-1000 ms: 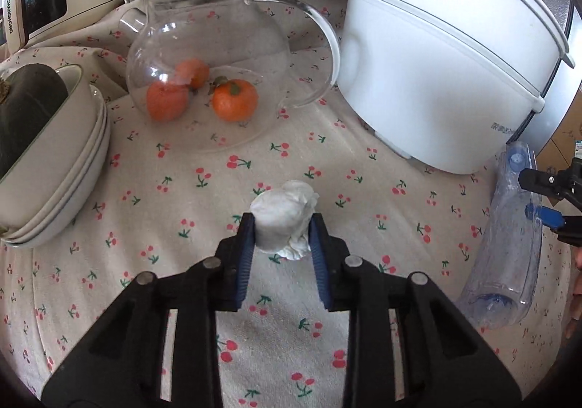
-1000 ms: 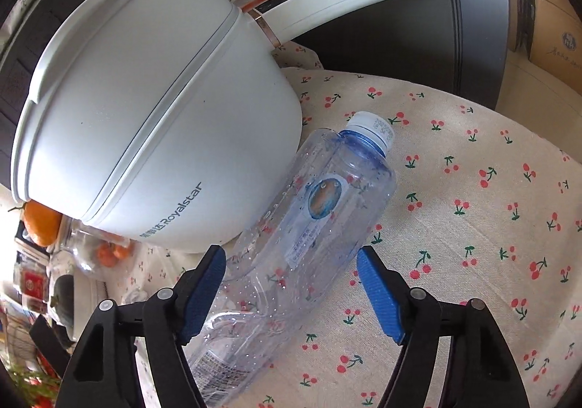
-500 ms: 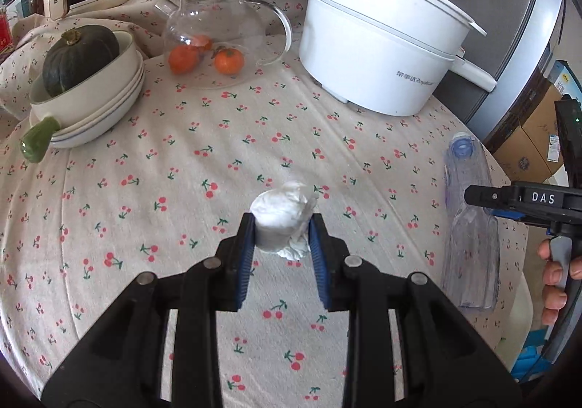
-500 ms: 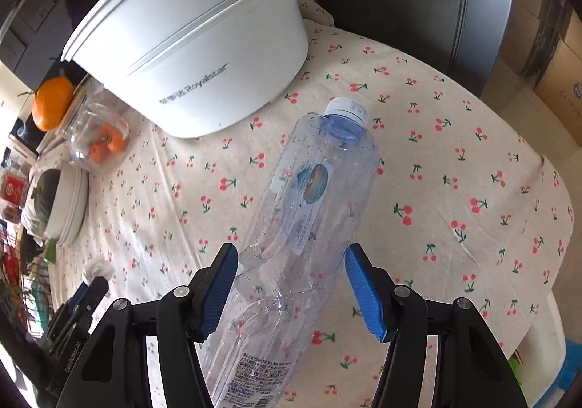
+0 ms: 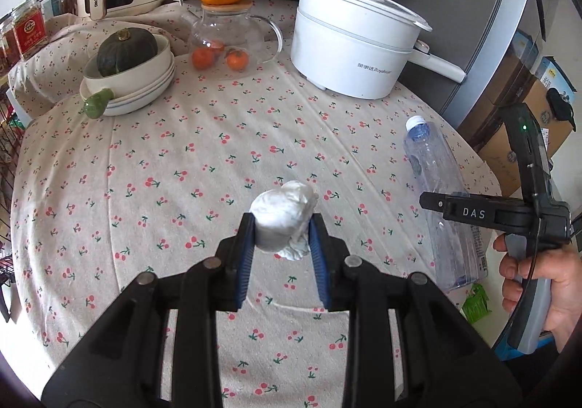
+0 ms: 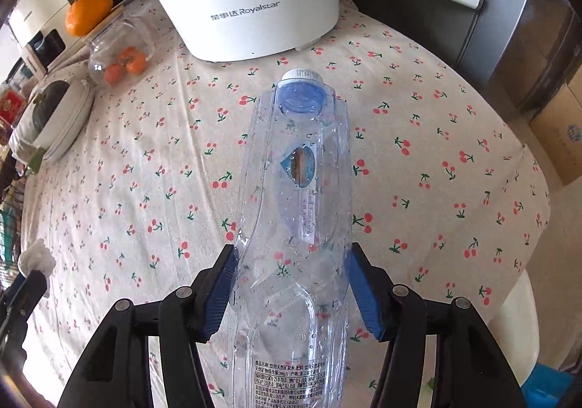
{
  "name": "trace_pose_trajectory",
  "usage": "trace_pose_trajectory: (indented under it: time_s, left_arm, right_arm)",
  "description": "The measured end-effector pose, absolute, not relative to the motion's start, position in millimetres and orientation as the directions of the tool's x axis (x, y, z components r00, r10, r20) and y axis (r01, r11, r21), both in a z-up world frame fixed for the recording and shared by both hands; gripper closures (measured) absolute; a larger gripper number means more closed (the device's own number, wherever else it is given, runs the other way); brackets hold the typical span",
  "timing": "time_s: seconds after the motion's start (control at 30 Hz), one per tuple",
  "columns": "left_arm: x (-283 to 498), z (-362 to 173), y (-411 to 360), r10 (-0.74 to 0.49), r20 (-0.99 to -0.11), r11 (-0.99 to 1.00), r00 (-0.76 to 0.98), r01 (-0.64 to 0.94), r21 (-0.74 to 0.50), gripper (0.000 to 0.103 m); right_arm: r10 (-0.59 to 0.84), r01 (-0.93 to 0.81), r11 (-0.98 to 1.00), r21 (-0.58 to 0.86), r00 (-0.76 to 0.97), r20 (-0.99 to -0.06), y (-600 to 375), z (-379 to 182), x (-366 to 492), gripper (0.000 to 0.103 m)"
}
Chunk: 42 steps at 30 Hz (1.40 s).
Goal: Collect trash
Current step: 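Carry the tissue ball and water bottle over the white bin and release both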
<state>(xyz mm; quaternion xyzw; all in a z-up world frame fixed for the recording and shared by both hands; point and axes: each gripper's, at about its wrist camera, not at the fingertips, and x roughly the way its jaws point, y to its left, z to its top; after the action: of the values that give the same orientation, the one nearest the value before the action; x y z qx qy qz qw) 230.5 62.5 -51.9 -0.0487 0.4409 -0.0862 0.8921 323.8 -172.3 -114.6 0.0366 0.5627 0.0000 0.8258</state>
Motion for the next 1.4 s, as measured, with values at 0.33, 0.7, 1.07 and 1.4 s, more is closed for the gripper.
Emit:
trace_pose_trajectory:
  time_s: [0.33,0.7,1.07,1.4]
  left_arm:
    - [176,-27,50,-0.221,-0.745,0.975,0.630,0.146,-0.166,0.071]
    - [144,-27,-22,-0.378,-0.708,0.922,0.597,0.314,-0.227,0.071]
    - [134,-70,-162,-0.512,-0.752,0.794,0.416,0.564,-0.228,0.071]
    - [141,-117,-221,-0.517,-0.785,0.755,0.342,0.614,-0.230,0.065]
  right_arm:
    - [0.031,-0.039,0.999,0.014,0.483,-0.875,-176,-59,262,0.042]
    - [0.137,-0.078,0.991,0.113,0.569,-0.811,-225,-14,193,0.042]
    - [0.011,0.081,0.995,0.061,0.516,-0.856,-346,-38,155,0.042]
    - [-0.025,0.162,0.985,0.056,0.455,-0.890,-409,-60,134,0.041]
